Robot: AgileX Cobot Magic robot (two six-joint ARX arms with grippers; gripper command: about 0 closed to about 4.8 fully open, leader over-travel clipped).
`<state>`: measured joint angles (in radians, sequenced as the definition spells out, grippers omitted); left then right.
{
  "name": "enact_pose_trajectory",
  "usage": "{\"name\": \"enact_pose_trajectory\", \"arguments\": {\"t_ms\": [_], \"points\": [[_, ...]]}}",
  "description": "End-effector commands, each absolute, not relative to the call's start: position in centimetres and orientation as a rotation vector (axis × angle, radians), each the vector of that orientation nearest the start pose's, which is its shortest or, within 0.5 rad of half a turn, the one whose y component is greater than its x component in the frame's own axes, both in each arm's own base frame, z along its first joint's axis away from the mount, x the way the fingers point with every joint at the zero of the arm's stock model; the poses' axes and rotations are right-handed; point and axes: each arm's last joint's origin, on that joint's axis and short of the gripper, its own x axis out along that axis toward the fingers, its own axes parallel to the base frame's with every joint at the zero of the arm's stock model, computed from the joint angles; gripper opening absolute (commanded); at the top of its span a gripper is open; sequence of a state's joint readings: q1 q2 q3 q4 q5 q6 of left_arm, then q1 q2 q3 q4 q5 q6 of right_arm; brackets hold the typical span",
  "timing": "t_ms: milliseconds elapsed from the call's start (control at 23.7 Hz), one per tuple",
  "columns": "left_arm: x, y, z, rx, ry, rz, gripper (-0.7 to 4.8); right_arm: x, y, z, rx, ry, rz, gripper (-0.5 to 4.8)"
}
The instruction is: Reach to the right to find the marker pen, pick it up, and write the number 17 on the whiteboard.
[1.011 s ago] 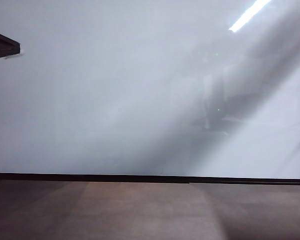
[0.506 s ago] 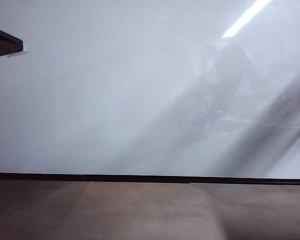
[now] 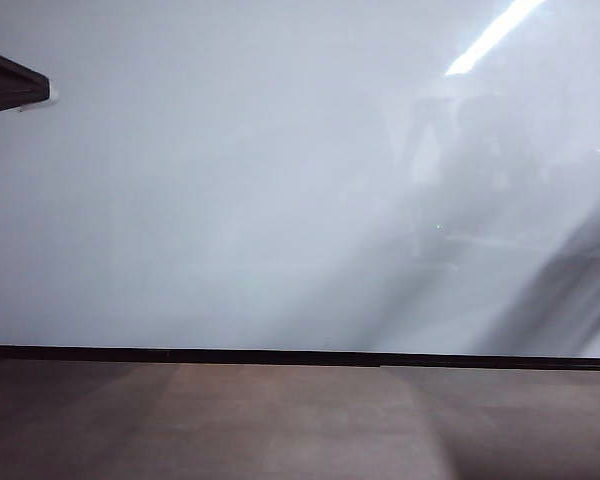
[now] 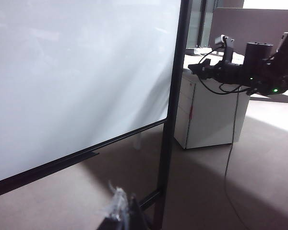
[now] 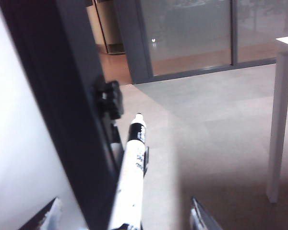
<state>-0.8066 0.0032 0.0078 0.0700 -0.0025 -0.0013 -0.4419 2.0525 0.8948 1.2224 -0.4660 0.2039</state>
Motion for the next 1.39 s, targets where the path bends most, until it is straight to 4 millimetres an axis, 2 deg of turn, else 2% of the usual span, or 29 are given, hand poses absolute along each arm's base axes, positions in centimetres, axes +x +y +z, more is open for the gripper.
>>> {"name": "enact_pose_trajectory", "arguments": {"t_ms": [42, 463, 590, 674, 1011, 1096, 1348, 1390], "points": [[6.7, -7.0, 17.4, -0.039, -0.081, -0.807, -0.05, 36.5, -15.4, 14.6, 0.146, -0.083, 0.046, 3.19], [6.7, -7.0, 17.4, -0.039, -0.081, -0.807, -0.05, 38.2, -15.4, 14.3, 0.060, -0.030, 0.056, 3.13], [6.7, -7.0, 17.4, -0.039, -0.081, -0.807, -0.05, 38.2, -15.5, 14.3, 0.060, -0.027, 0.030, 2.99], [6.7, -7.0, 17.4, -0.039, -0.081, -0.807, -0.05, 38.2, -15.5, 14.3, 0.060, -0.027, 0.030, 2.52], [6.7, -7.0, 17.4, -0.039, -0.081, -0.807, -0.05, 38.2, -15.5, 14.0, 0.066, -0.016, 0.030, 2.48], [6.7, -7.0, 17.4, -0.039, -0.081, -0.807, -0.05, 38.3, -15.4, 14.0, 0.066, -0.016, 0.030, 2.07], [6.7, -7.0, 17.4, -0.039, -0.081, -0.807, -0.05, 38.3, -15.4, 14.0, 0.066, -0.017, 0.030, 2.05], [6.7, -7.0, 17.4, -0.039, -0.081, -0.807, -0.05, 38.3, -15.4, 14.0, 0.066, -0.017, 0.030, 1.82]]}}
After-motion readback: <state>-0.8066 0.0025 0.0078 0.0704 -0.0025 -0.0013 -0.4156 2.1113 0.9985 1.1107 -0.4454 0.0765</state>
